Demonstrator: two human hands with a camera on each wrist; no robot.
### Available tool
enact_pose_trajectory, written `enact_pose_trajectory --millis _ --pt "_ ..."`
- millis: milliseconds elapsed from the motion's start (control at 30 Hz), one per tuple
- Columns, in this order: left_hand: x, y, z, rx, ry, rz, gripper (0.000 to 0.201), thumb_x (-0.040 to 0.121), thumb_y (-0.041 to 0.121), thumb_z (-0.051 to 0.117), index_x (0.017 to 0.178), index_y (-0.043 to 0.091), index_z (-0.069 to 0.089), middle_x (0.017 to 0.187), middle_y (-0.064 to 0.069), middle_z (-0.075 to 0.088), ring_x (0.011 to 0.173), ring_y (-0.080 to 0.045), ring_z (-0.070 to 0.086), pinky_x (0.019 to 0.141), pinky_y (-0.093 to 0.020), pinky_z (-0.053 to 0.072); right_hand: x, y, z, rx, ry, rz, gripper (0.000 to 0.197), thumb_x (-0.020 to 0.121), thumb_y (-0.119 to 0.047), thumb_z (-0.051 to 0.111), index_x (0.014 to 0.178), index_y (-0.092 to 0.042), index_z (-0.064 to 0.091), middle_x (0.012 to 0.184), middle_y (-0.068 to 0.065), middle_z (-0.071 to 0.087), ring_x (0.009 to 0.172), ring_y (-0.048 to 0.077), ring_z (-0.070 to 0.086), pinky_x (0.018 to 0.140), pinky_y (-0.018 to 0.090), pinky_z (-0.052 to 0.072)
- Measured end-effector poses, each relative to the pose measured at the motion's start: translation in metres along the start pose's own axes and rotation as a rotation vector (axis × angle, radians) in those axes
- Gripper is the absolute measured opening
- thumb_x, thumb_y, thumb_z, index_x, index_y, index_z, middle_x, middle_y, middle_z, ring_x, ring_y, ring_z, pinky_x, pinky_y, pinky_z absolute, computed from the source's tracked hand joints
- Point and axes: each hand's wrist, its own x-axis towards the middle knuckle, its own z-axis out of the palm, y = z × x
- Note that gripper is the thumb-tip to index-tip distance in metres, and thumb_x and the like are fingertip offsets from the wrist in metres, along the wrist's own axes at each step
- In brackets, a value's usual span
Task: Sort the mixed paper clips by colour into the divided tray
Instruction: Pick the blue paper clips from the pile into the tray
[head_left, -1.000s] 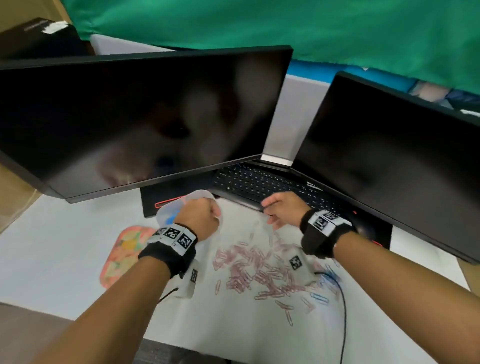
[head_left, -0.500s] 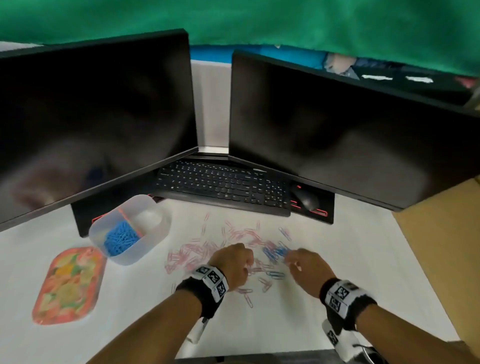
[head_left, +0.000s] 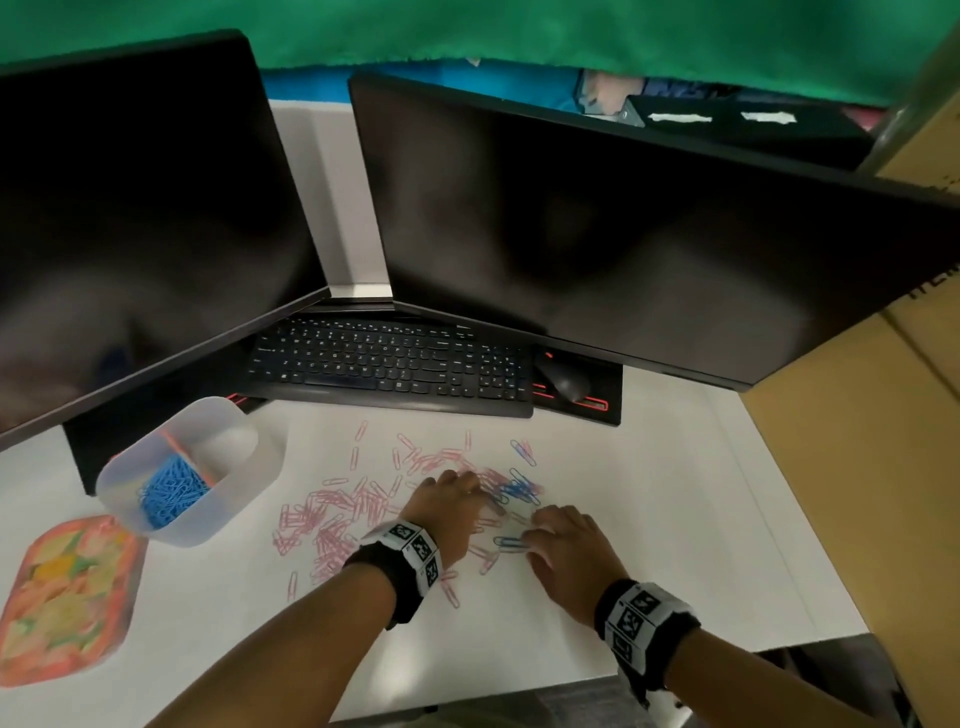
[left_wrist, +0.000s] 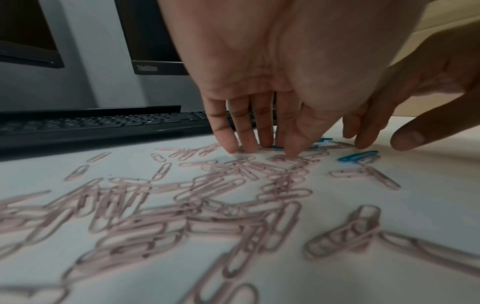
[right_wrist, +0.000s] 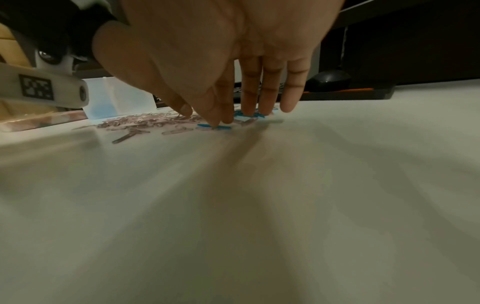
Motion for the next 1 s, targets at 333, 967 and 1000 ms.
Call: enact_pose_trajectory --millis 333,967,1000 --pt "0.005 -0.005 -0.007 0.036 -0.014 -0.15 0.024 0.089 0.015 0.047 0.104 0.017 0.064 0.117 -0.002 0.056 0.109 -0.024 0.051 0.09 -0.035 0.045 0.021 -0.009 0.001 0.104 -0.092 -0.029 0.017 0.088 -0.015 0.054 0.097 -0.011 0.069 0.099 0.008 0.066 0.094 0.027 0.06 0.084 0.034 0.052" --pt "0.01 -0.017 -0.006 -0.255 -0.019 -0.27 0.018 0.09 0.018 0.045 0.093 0.022 0.062 0.101 0.0 0.065 0.087 -0.018 0.06 0.075 -0.03 0.053 0.023 -0.001 -0.017 0.67 -0.152 0.367 0.012 0.097 -0.018 0.045 0.089 -0.015 0.052 0.101 0.0 0.061 0.08 0.011 0.057 0.059 0.006 0.042" --pt "0.01 -0.02 -0.004 -0.311 -0.008 -0.298 0.02 0.09 0.018 0.046 0.091 0.024 0.064 0.1 0.001 0.068 0.086 -0.018 0.062 0.075 -0.03 0.054 0.026 0.0 -0.019 0.75 -0.159 0.435 0.017 0.098 -0.019 0.043 0.085 -0.013 0.054 0.09 -0.004 0.061 0.071 0.009 0.054 0.055 0.008 0.04"
